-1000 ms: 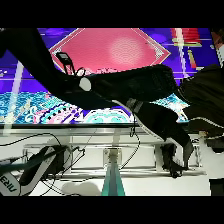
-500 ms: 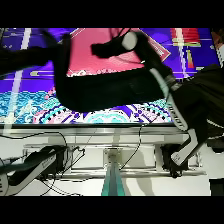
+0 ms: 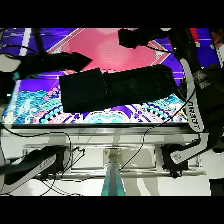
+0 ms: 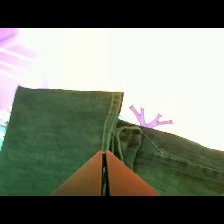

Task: Fold the clothes and pants, and hang the long-sleeved shirts on hangers.

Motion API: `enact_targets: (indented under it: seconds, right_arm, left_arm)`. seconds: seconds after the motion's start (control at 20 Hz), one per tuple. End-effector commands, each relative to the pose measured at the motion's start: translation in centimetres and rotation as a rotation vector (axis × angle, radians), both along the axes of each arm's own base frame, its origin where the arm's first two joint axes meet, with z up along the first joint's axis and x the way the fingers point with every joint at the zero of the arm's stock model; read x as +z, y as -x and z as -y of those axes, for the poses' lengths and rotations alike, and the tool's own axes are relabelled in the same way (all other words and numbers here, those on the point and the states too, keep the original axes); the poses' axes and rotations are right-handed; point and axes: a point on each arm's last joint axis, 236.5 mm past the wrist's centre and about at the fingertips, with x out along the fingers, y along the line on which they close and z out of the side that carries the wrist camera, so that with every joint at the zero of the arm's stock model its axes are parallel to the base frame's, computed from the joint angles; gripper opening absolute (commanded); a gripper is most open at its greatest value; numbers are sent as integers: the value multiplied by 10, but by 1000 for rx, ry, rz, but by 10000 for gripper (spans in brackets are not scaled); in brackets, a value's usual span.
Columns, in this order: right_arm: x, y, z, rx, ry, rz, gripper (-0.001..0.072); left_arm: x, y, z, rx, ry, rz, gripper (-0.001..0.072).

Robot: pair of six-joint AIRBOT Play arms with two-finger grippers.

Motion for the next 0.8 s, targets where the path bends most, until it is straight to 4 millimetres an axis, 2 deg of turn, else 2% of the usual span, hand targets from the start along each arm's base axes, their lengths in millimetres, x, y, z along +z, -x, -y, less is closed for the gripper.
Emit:
enact_targets:
  seconds: [0.0,0.05,0.15,0.2,0.3,0.35,0.4,0.5,0.75]
  right_arm:
    - [-3,9,6,64,50,6,17]
    - [-3,8,6,70,54,10,18]
    - [-4,8,6,73,56,13,17]
    - [-4,8,6,73,56,16,17]
    - [0,3,5,62,47,37,17]
    - [2,-1,5,54,40,51,17]
    - [5,-5,4,45,33,68,17]
    - [10,-12,4,28,20,100,17]
    - [12,-18,4,15,18,124,18]
  left_arm:
    - [-34,-7,-101,218,-162,-127,689]
    - [-53,-3,-143,299,-231,-198,635]
    - [-85,12,-209,423,-319,-296,609]
    - [-102,21,-231,475,-311,-345,609]
    - [-143,44,-247,509,-266,-446,610]
    - [-167,54,-246,504,-238,-492,616]
    - [-187,62,-240,488,-217,-524,662]
    - [-222,68,-222,475,-132,-583,699]
    - [-265,53,-168,357,49,-639,700]
